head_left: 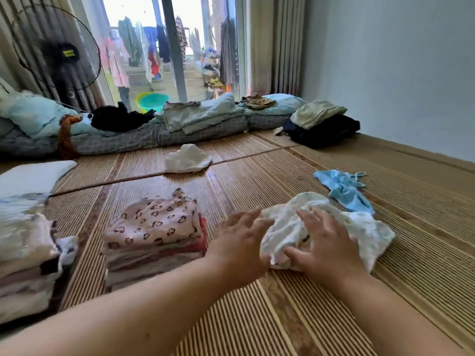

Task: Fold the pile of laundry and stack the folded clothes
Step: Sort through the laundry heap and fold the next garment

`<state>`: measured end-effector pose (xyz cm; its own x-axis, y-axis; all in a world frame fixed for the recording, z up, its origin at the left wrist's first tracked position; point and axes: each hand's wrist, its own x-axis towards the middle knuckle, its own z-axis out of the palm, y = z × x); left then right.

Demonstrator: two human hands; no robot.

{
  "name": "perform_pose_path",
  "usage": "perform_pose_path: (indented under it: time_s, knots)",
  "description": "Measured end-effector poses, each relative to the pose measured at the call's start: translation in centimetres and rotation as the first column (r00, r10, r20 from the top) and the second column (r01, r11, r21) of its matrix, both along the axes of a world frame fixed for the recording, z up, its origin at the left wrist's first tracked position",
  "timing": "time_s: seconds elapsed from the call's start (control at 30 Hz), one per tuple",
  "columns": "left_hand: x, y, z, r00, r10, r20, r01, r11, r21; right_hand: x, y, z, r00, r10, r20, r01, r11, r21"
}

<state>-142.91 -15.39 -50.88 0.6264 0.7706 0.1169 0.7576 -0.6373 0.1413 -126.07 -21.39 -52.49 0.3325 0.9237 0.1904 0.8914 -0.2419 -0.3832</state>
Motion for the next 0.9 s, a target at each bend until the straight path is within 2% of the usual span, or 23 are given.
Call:
perform_pose_path:
  time_s: [0.1,0.2,0.3,0.4,0.47,0.5,0.57,0.63,0.67,0.73,0.77,0.83,0.87,0.9]
  knots:
    - [5.6,-1.4,-2.4,0.993,-0.043,-0.112,0.034,0.996,-0.081,5.0,-2.1,-2.0,0.993,-0.094,-0.075,0.091,0.995,-0.046]
    - [9.1,-0.7,-4.4,0.987,0.020,-0.162,-0.047,0.985,-0.165,8.1,-3.0,-4.3,0.995,-0.087,-0.043,0.074,0.968,-0.241]
    - [9.7,1.5,-5.6,0.974,0.111,-0.199,-0.134,0.986,-0.104,9.4,-2.7,-5.5,1.000,-0.019,0.000,0.018,0.942,-0.336]
    - [9.0,2.7,-5.0,0.978,0.111,-0.175,-0.124,0.990,-0.064,9.6,-1.9,-5.2,0.998,0.039,0.054,-0.019,0.944,-0.331]
    - [8.1,3.0,-3.7,0.985,0.103,-0.141,-0.111,0.993,-0.048,9.6,-1.7,-5.0,0.995,0.069,0.069,-0.047,0.960,-0.276]
    - [7.6,3.0,-2.8,0.989,0.106,-0.108,-0.111,0.993,-0.042,9.7,-2.1,-4.5,0.998,0.053,0.015,-0.048,0.975,-0.218]
    - [6.5,2.8,-0.6,0.990,0.135,0.031,-0.134,0.990,-0.046,10.7,-3.3,-2.9,0.964,-0.020,-0.264,0.011,0.999,-0.037]
    - [5.1,2.3,1.9,0.962,0.190,0.194,-0.176,0.981,-0.087,12.0,-4.7,0.2,0.843,-0.056,-0.535,0.181,0.966,0.185]
    - [4.4,1.7,3.3,0.938,0.213,0.273,-0.191,0.976,-0.105,12.6,-5.5,2.0,0.783,-0.047,-0.620,0.278,0.918,0.282]
    - [2.5,0.5,6.1,0.874,0.253,0.414,-0.223,0.967,-0.122,13.5,-7.1,6.4,0.663,0.000,-0.748,0.423,0.824,0.376]
    - [1.5,-0.4,7.5,0.832,0.272,0.483,-0.231,0.962,-0.143,13.7,-7.8,8.4,0.655,0.010,-0.756,0.450,0.798,0.401]
    - [-1.0,-1.8,10.1,0.755,0.294,0.586,-0.235,0.956,-0.177,13.9,-9.0,12.2,0.754,-0.019,-0.657,0.401,0.805,0.437]
    - [-2.1,-2.7,11.4,0.744,0.295,0.599,-0.236,0.955,-0.177,13.6,-9.5,14.0,0.768,-0.028,-0.640,0.385,0.819,0.426]
    - [-3.4,-3.7,12.7,0.725,0.290,0.624,-0.229,0.957,-0.178,12.8,-10.4,16.0,0.823,-0.059,-0.565,0.355,0.831,0.429]
